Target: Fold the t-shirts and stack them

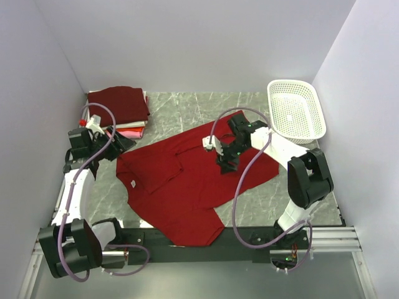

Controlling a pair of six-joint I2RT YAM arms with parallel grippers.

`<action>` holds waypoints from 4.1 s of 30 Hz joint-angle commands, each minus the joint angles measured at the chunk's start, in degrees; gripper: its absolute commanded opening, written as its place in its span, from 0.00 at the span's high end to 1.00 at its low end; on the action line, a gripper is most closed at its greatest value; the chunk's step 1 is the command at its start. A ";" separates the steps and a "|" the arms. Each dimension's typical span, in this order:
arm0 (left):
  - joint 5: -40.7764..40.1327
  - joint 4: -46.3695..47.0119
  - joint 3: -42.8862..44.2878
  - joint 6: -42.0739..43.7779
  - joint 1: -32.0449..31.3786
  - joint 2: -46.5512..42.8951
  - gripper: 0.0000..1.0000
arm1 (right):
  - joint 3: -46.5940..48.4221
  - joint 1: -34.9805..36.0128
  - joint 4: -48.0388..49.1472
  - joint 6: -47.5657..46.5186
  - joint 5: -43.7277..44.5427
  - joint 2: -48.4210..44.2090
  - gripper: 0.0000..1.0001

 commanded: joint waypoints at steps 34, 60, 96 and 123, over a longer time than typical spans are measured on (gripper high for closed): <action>-4.75 -6.99 -1.50 3.97 -13.78 -20.43 0.02 | -26.95 55.10 20.23 0.15 14.00 -14.79 0.41; -2.65 -9.36 3.77 9.42 -13.87 -20.78 0.02 | 2.76 22.59 26.55 28.53 12.60 2.43 0.41; -28.66 -24.65 20.91 12.85 -36.89 35.47 0.64 | 8.12 -6.51 2.21 16.33 -14.56 -1.34 0.30; -23.83 -25.89 21.53 14.26 -36.28 34.16 0.99 | 7.77 -6.69 1.95 15.89 -13.42 0.06 0.30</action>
